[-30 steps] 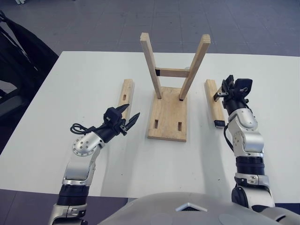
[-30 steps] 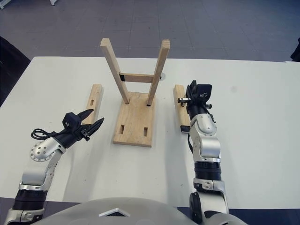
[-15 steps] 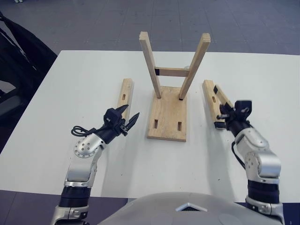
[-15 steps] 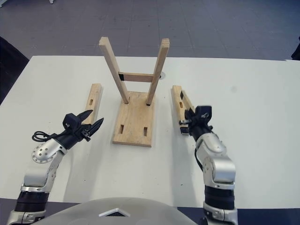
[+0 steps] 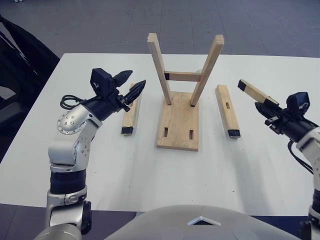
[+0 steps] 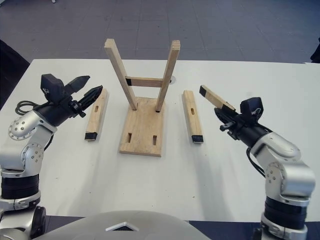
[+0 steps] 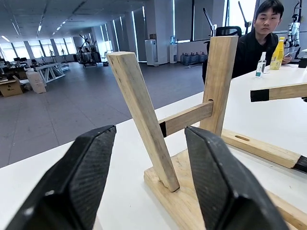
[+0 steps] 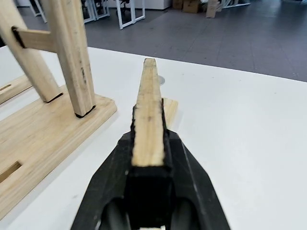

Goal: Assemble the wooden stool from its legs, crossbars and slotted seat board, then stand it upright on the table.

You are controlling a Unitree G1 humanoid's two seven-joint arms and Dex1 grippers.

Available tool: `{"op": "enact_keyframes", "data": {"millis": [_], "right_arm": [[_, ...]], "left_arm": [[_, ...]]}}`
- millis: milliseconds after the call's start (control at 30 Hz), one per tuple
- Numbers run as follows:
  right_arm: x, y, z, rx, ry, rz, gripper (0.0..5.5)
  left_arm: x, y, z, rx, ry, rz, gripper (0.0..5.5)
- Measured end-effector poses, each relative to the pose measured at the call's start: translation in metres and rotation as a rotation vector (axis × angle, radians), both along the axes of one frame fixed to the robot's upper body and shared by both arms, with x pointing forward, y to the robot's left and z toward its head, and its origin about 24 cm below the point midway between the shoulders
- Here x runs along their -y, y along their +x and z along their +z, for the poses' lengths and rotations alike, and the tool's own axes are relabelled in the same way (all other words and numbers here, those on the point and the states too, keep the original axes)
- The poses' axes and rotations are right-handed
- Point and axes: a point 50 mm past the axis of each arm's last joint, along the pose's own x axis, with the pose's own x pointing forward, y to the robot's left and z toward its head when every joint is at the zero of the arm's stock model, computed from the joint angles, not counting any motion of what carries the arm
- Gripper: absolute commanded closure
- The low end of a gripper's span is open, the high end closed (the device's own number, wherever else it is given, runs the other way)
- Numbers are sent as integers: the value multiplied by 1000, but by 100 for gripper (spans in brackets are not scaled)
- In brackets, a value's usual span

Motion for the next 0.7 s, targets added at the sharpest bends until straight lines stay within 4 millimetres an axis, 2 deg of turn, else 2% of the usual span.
{"op": "enact_keyframes", "data": {"millis": [67,133,233,333,467,533,700], "right_arm": [[-9,-12,3,-60,8,165,508],[-23,-20,6,-93,29,323,508],[-43,-18,3,-116,50,446,508],[-69,-8,-1,-87,92,503,508],[-90,-6,-12,-95,114,525,508],[-96,-4,-15,-93,124,532,508],[-117,9,-7,-26,150,556,508]], "left_arm": [[5,-3,2,-21,-17,-29,381],[11,-6,3,-44,-30,-67,383],[21,-10,1,-84,-48,-124,383],[35,-15,-2,-113,-71,-163,383],[48,-19,-3,-132,-92,-176,383],[50,-19,-5,-137,-83,-167,383],[48,-19,-29,-183,17,-113,383]]}}
